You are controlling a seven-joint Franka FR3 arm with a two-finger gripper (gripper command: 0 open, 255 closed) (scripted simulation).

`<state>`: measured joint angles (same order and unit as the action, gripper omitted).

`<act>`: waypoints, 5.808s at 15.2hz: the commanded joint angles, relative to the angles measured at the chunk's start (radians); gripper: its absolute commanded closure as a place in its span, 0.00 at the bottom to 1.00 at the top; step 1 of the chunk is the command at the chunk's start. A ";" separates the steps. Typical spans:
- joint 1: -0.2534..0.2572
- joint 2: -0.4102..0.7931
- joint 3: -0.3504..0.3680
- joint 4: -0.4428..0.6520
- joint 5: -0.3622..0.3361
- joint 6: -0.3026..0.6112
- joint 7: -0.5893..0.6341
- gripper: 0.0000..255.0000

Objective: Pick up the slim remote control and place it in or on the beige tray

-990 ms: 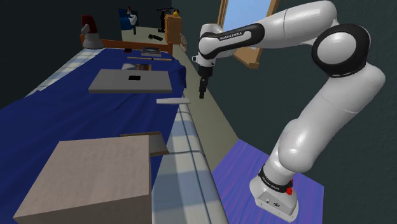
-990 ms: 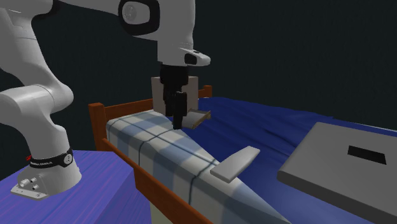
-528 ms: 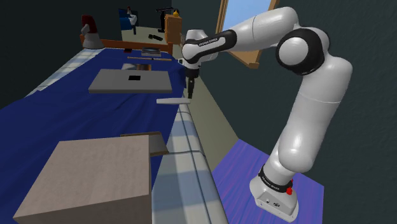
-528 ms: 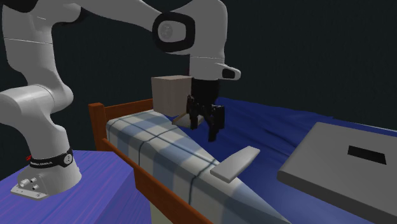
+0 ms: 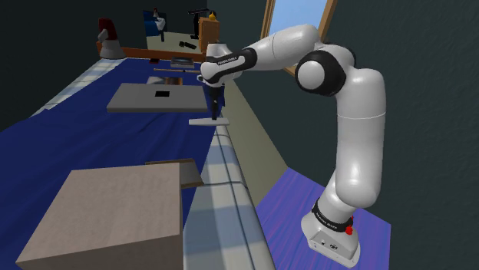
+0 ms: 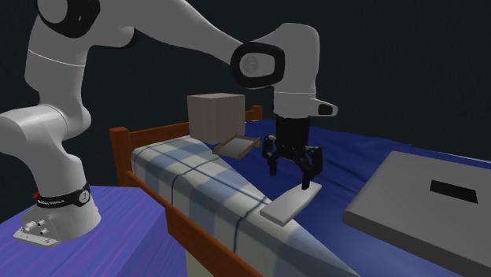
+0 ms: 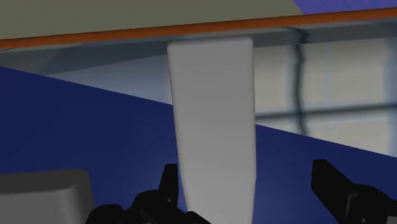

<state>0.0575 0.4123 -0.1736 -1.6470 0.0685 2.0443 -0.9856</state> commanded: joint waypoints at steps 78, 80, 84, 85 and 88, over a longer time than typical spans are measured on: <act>0.393 -0.300 0.239 -0.228 -0.088 -0.062 0.608 1.00; 0.418 -0.295 0.259 -0.220 -0.090 -0.065 0.655 1.00; 0.420 -0.283 0.260 -0.247 -0.092 -0.027 0.659 1.00; 0.420 -0.279 0.260 -0.255 -0.093 -0.014 0.660 1.00; 0.421 -0.266 0.260 -0.280 -0.094 0.023 0.661 1.00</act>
<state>0.4789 0.1412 0.0871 -1.9186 -0.0252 2.0535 -0.3234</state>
